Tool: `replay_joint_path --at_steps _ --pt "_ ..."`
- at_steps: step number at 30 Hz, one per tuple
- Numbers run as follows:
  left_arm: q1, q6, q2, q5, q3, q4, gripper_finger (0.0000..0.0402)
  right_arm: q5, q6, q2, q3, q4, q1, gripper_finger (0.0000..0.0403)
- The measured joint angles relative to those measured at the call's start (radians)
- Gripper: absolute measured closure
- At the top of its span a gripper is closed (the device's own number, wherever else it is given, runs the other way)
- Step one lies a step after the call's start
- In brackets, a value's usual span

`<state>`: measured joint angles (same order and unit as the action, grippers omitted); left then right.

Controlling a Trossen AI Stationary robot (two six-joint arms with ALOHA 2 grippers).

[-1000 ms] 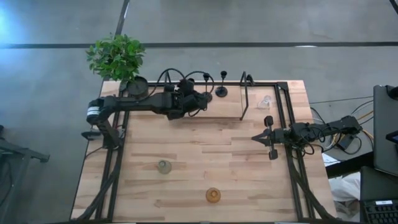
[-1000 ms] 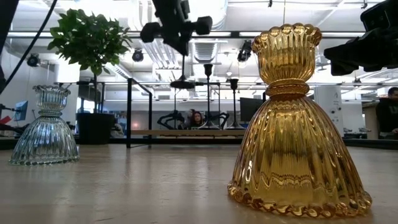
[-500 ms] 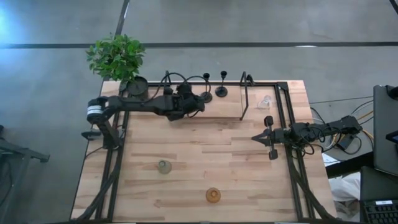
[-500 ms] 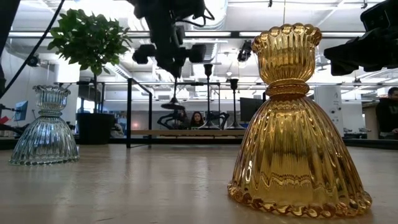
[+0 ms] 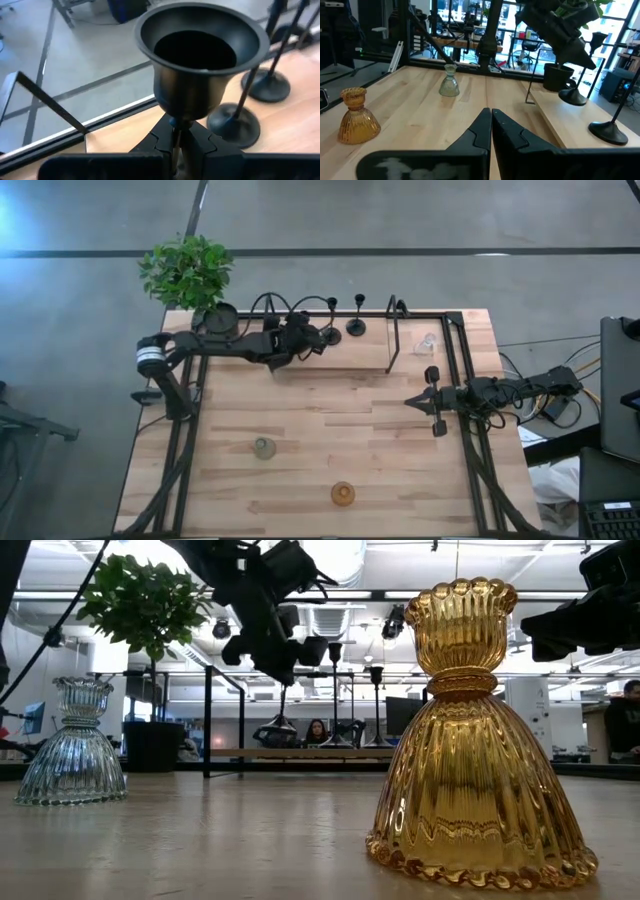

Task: Pick & Place candle stick holders
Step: Put the black candle holder on the shelf aligned with the other black candle holders

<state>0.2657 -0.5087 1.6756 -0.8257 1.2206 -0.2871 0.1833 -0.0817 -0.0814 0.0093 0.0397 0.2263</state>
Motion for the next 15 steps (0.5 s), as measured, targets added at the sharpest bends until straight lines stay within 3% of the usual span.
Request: replay_joint_path --at_steps 8,15 --pt "0.052 0.223 0.0 0.147 -0.001 0.112 0.0382 0.0 0.0 0.0 0.0 0.0 0.0 0.0394" --pt "0.102 0.322 -0.001 0.273 -0.001 0.13 0.0382 0.0 0.002 0.0 0.0 0.0 0.0 0.0394"
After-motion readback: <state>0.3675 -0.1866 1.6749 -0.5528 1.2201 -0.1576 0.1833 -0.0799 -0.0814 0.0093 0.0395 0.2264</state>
